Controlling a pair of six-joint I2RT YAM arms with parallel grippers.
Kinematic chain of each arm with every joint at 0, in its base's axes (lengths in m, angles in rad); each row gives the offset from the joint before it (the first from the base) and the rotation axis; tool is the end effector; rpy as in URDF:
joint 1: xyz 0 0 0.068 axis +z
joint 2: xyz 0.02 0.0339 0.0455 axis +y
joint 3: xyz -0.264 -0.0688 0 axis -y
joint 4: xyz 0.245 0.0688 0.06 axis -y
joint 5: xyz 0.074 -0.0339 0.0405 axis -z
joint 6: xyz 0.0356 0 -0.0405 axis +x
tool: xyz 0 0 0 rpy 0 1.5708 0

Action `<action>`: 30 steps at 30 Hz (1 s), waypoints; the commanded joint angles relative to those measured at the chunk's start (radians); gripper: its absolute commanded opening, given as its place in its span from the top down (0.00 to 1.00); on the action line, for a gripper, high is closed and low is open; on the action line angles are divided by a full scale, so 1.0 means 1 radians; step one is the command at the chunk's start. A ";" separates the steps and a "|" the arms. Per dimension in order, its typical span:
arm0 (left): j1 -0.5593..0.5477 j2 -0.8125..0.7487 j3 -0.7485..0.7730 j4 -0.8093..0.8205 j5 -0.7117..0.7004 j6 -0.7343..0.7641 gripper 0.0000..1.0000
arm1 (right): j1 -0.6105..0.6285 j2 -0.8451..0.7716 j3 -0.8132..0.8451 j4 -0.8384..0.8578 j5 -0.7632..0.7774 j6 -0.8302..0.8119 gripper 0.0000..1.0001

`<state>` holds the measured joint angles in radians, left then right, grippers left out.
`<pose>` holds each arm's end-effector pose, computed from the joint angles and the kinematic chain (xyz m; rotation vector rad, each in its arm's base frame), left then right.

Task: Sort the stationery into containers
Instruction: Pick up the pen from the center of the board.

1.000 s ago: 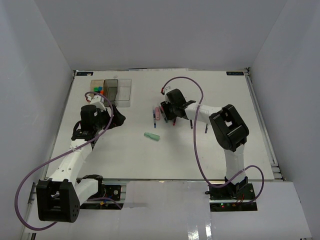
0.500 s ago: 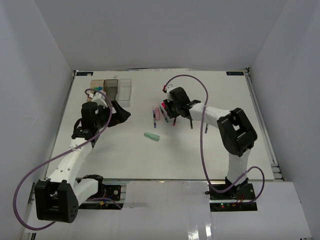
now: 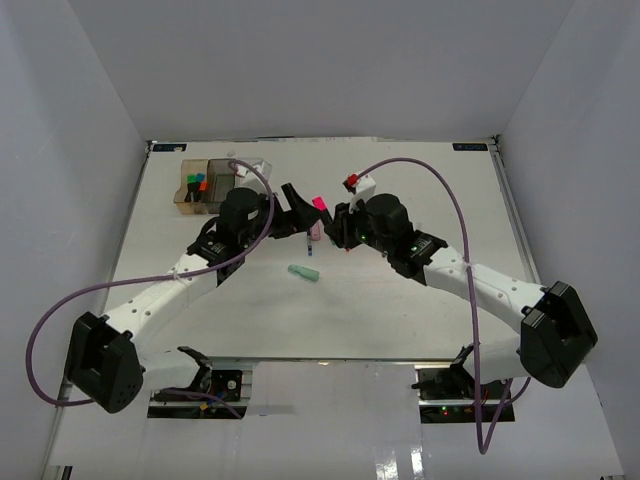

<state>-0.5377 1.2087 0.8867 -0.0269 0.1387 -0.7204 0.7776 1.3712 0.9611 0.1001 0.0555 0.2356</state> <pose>0.2384 -0.1479 0.3024 -0.0872 2.0400 -0.9549 0.2298 0.2235 0.2962 -0.4792 1.8709 0.6368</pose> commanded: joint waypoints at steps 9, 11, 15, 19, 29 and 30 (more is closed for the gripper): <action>-0.182 0.164 0.149 0.074 -0.254 -0.031 0.30 | 0.020 -0.129 -0.111 0.153 0.000 0.105 0.70; -0.195 0.187 0.159 0.074 -0.261 -0.033 0.39 | 0.020 -0.141 -0.127 0.159 0.003 0.113 0.70; -0.203 0.198 0.163 0.074 -0.263 -0.031 0.61 | 0.022 -0.152 -0.140 0.165 0.010 0.111 0.69; -0.202 0.192 0.173 0.055 -0.261 0.010 0.82 | 0.020 -0.155 -0.151 0.165 0.017 0.113 0.61; -0.108 0.190 0.245 -0.139 -0.358 0.209 0.89 | 0.022 -0.181 -0.165 0.061 0.061 0.041 0.06; -0.043 0.196 0.264 -0.180 -0.347 0.269 0.89 | 0.020 -0.195 -0.171 0.047 0.067 0.030 0.02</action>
<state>-0.6895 1.4223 1.0885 -0.0994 -0.1661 -0.5907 0.7940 1.2243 0.8017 0.1764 0.0807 0.3126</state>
